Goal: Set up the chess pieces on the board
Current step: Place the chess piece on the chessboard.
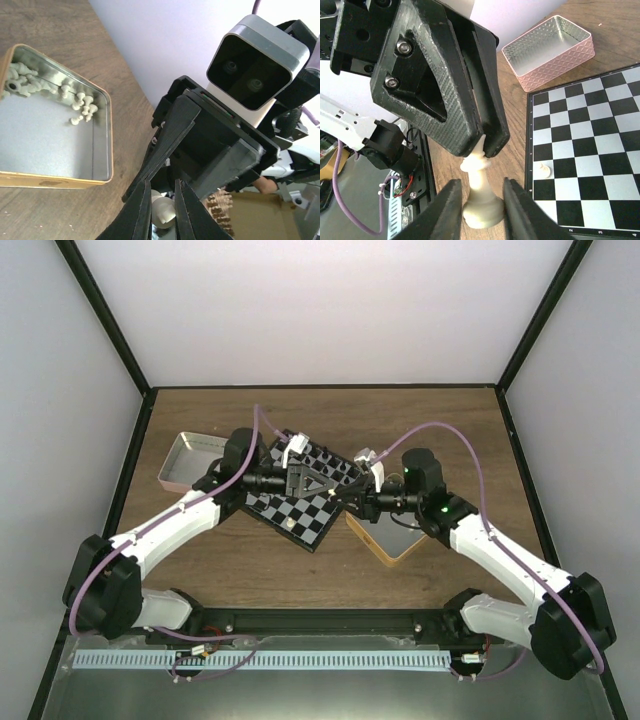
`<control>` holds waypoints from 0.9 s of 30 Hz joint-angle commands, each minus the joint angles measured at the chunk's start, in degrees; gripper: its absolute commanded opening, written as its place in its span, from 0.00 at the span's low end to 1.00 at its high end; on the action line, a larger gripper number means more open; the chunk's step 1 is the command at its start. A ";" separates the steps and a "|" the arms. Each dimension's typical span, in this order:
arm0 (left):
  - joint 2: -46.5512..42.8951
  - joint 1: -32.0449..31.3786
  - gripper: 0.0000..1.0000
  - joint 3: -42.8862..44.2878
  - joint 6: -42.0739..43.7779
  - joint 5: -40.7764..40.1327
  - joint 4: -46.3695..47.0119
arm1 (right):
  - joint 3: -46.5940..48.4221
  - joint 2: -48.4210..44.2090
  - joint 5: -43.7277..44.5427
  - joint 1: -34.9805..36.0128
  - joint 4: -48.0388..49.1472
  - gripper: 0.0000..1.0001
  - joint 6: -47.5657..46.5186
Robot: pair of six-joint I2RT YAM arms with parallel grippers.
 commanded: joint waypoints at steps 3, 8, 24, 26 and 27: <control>-2.44 -0.19 0.04 0.60 6.29 -6.68 -3.23 | 1.46 -2.42 4.06 0.55 0.29 0.51 0.92; -6.12 -0.07 0.04 0.84 12.37 -23.62 -12.95 | -1.71 -6.55 10.03 0.55 0.70 0.70 2.83; -8.67 -0.85 0.04 -10.91 17.69 -65.91 -17.88 | -5.39 -7.41 33.00 0.55 1.03 0.69 16.34; -7.30 -1.92 0.04 -12.18 18.50 -66.35 -15.64 | -5.16 -6.74 33.28 0.60 0.99 0.68 16.51; -6.65 -2.62 0.04 -12.56 18.66 -67.22 -14.85 | -5.14 -6.36 33.34 0.56 0.97 0.68 16.65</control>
